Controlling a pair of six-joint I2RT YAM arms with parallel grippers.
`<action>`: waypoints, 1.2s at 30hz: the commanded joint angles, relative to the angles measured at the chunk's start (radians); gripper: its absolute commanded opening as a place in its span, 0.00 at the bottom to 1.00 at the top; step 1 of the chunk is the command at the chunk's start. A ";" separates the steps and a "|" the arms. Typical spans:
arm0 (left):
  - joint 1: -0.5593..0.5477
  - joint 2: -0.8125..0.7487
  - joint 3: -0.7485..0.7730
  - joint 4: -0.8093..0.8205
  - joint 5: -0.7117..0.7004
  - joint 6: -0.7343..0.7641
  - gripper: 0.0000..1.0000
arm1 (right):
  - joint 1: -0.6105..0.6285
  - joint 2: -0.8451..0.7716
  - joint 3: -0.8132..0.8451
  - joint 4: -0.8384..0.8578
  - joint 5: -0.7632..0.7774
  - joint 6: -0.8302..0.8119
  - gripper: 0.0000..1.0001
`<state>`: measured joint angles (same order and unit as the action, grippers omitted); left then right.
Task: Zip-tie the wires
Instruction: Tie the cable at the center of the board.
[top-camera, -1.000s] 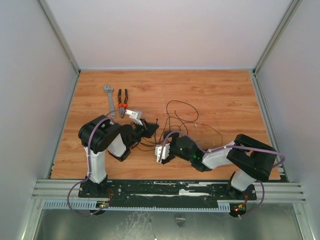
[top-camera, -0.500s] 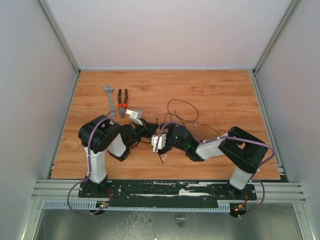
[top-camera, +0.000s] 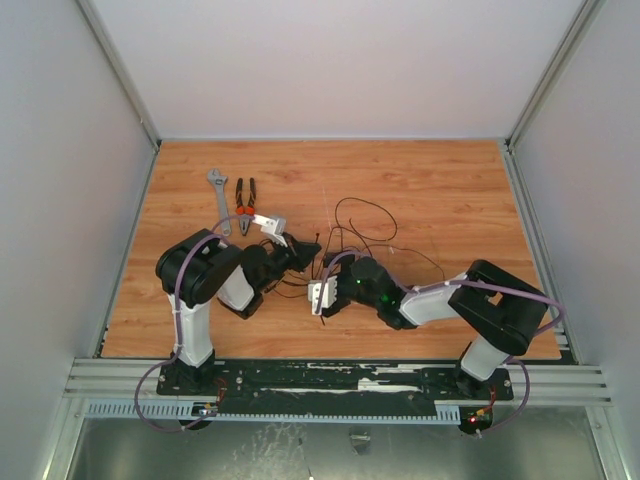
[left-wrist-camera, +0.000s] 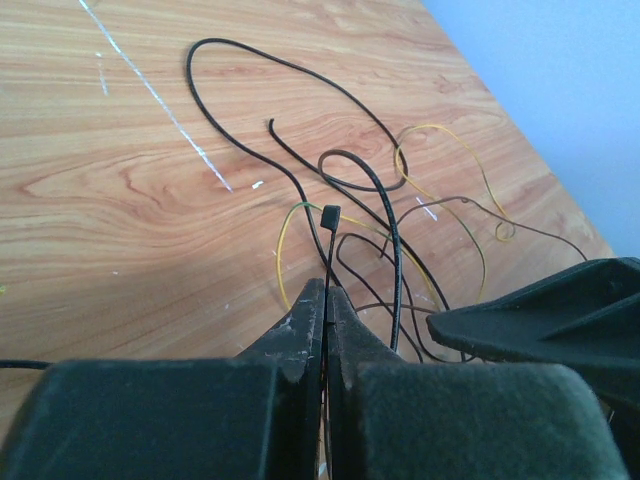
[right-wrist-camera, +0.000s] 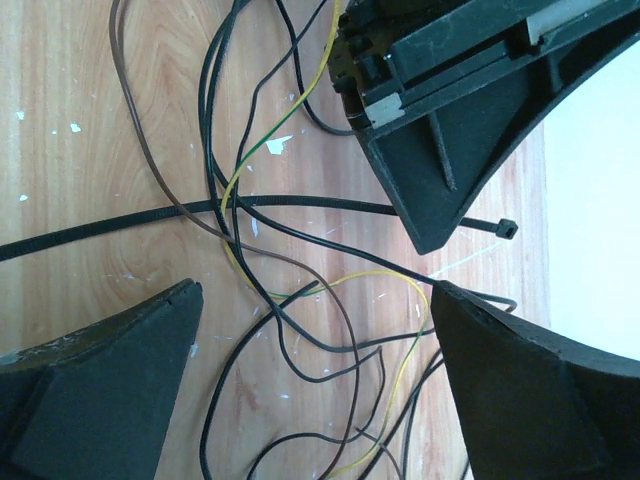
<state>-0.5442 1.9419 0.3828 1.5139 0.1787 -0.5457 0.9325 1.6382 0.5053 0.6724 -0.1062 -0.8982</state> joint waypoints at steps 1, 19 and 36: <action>0.009 -0.020 0.022 0.021 0.039 0.008 0.00 | 0.016 0.009 -0.023 -0.014 0.063 -0.089 0.99; 0.023 0.000 0.035 0.017 0.114 -0.073 0.00 | 0.047 0.158 0.035 0.092 0.094 -0.284 0.99; 0.024 0.012 0.034 0.037 0.112 -0.107 0.00 | 0.149 0.184 0.027 0.159 0.117 -0.293 0.99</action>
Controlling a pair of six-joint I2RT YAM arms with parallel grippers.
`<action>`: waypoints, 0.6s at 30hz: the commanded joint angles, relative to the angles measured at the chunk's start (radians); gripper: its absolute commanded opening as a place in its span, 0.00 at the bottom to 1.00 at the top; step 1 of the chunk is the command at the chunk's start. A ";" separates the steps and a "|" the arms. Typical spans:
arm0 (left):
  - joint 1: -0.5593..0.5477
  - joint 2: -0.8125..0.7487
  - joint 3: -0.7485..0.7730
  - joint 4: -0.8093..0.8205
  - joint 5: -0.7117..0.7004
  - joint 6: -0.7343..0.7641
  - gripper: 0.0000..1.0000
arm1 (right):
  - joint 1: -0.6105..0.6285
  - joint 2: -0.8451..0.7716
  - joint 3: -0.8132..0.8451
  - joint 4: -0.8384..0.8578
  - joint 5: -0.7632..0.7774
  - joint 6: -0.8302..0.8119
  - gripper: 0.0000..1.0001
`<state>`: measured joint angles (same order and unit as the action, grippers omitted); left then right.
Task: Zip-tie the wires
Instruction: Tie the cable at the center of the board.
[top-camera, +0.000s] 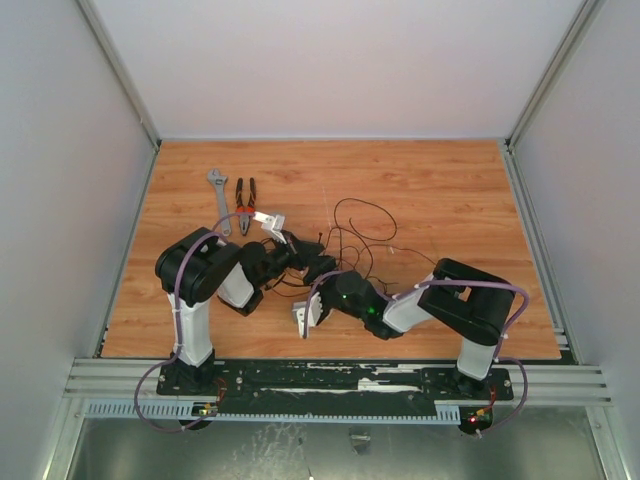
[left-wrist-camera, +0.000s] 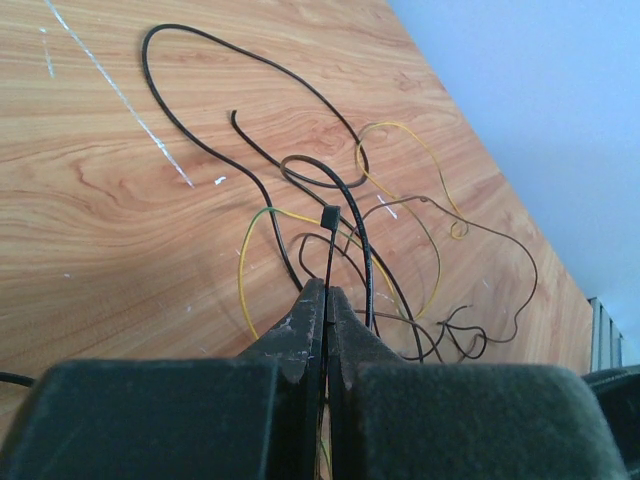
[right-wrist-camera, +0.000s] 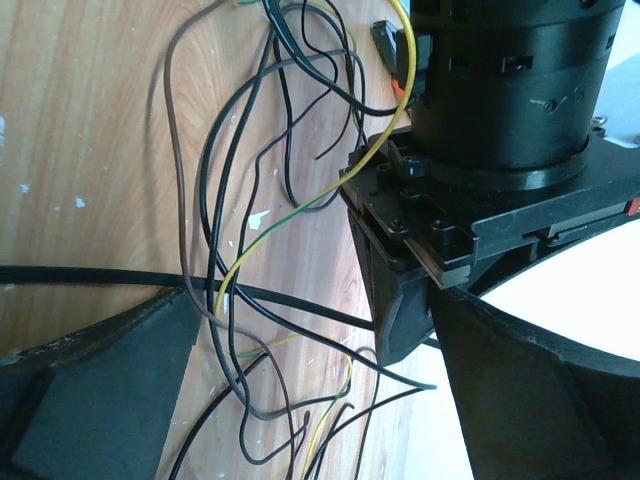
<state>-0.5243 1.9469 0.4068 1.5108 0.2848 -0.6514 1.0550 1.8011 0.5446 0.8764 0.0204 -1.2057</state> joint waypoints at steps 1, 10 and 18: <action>0.004 0.008 0.011 0.040 0.006 -0.002 0.00 | 0.031 0.017 -0.014 -0.045 -0.010 0.020 0.99; 0.006 0.005 0.018 0.024 0.013 -0.001 0.00 | 0.065 0.051 -0.015 -0.002 0.038 0.025 0.93; 0.005 -0.010 0.029 -0.026 0.016 -0.002 0.00 | 0.064 0.053 -0.018 -0.016 0.049 -0.019 0.89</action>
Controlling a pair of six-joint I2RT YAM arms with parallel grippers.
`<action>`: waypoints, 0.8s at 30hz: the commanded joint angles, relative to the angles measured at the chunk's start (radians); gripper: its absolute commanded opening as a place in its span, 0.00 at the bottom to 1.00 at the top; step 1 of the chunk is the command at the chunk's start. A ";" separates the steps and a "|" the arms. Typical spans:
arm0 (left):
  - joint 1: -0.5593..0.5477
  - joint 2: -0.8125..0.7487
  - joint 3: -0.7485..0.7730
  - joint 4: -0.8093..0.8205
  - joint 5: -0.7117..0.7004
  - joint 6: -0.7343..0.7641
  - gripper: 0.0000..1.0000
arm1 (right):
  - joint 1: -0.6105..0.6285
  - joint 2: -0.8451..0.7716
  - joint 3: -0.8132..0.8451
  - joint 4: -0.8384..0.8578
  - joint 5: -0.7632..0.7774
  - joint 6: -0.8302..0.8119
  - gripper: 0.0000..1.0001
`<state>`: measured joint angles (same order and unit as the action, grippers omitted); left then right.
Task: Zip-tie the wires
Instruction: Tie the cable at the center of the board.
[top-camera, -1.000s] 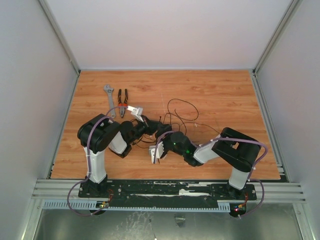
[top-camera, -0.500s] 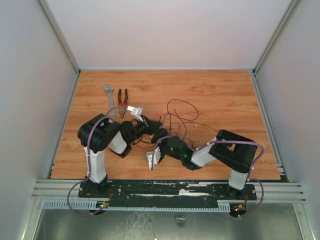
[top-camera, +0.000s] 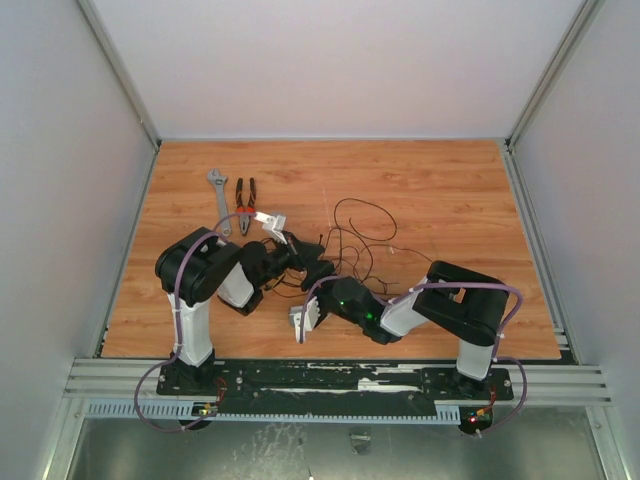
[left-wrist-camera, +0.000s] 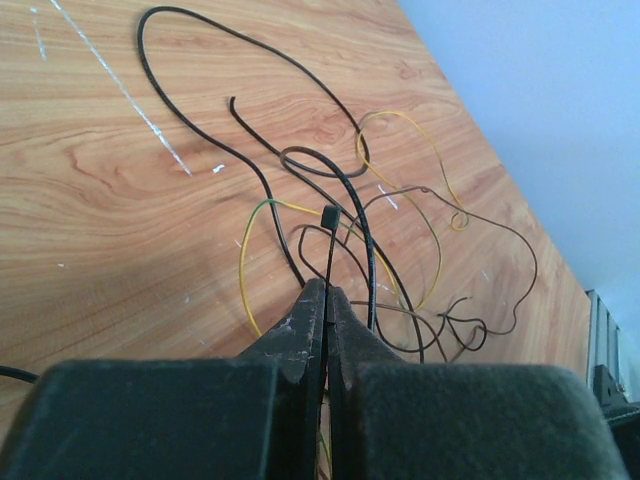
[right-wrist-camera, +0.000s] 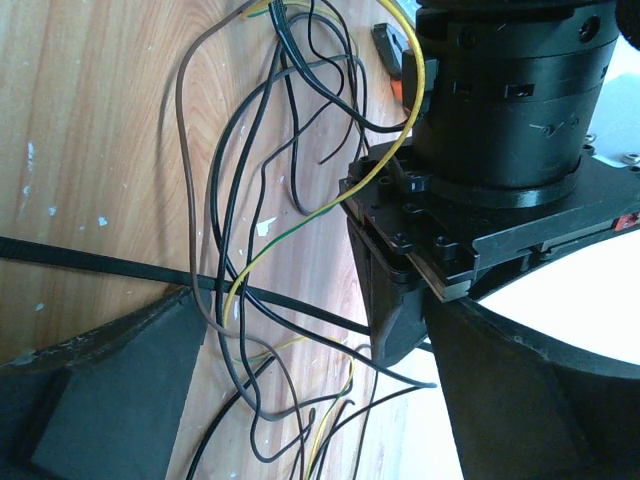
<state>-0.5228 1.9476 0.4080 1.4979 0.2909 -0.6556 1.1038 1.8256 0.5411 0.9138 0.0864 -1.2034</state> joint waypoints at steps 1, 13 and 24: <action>0.004 -0.013 0.035 -0.035 0.010 -0.001 0.00 | 0.017 0.031 -0.012 -0.052 -0.013 -0.031 0.89; 0.004 -0.048 0.060 -0.127 0.015 -0.001 0.00 | -0.026 0.038 -0.023 -0.031 0.005 -0.119 0.91; 0.005 -0.041 0.078 -0.136 0.015 -0.012 0.00 | 0.050 0.020 -0.049 0.011 -0.063 0.028 0.91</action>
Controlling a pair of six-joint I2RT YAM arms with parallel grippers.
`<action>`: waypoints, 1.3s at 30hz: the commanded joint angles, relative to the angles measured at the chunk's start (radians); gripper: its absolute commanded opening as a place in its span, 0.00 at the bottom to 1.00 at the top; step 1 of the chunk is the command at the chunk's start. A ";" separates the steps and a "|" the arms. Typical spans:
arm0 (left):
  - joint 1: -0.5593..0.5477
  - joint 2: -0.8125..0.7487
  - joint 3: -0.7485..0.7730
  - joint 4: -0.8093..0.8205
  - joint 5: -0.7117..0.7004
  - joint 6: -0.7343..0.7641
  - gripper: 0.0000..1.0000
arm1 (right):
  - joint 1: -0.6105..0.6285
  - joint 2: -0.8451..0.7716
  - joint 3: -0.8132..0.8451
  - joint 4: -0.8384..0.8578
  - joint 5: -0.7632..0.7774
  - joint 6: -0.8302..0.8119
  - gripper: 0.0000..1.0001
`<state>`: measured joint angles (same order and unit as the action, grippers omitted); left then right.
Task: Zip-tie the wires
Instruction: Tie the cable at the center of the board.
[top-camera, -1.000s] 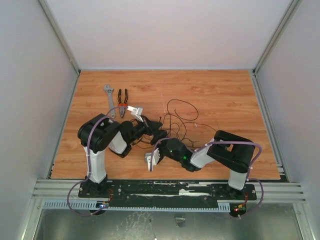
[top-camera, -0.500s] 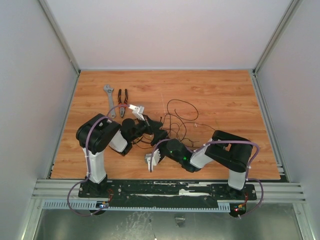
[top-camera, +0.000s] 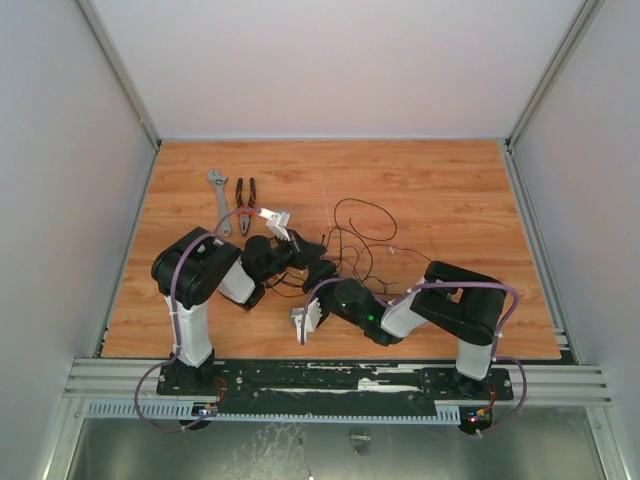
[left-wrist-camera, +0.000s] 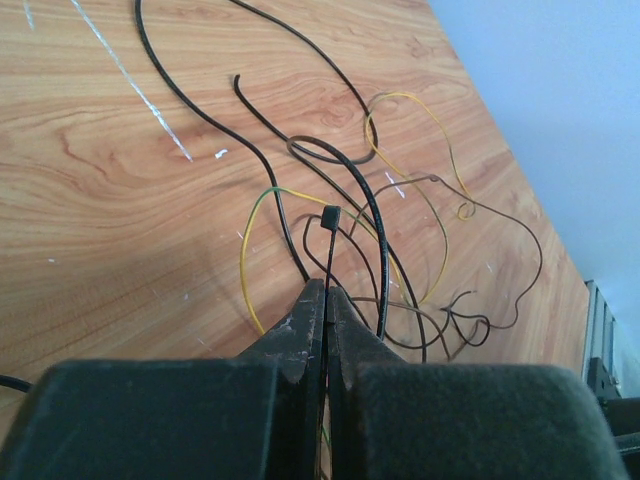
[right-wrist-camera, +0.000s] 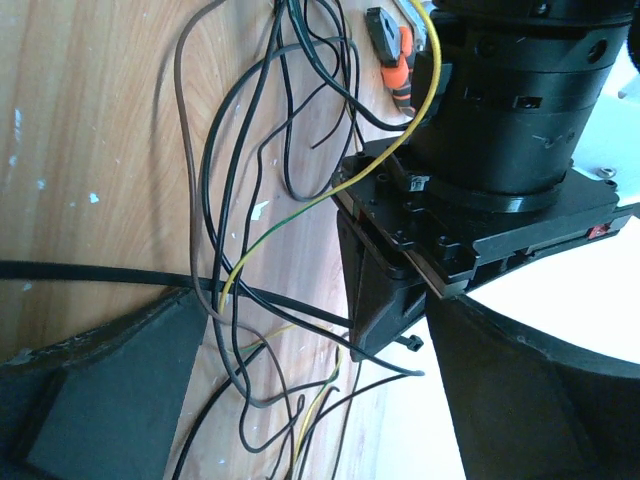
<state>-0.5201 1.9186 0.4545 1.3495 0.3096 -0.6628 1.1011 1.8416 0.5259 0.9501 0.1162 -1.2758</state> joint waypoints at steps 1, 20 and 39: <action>0.002 -0.013 0.034 0.011 -0.006 -0.005 0.00 | 0.059 0.010 -0.038 -0.017 -0.088 0.103 0.91; 0.002 0.007 0.065 -0.020 -0.012 -0.006 0.00 | 0.154 0.062 -0.067 0.073 -0.018 0.054 0.87; 0.001 -0.005 0.074 -0.055 -0.014 0.003 0.00 | 0.152 0.021 -0.107 0.095 0.005 0.138 0.82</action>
<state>-0.5194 1.9194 0.5156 1.2835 0.3069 -0.6739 1.2705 1.8576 0.4503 1.0904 0.1513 -1.1915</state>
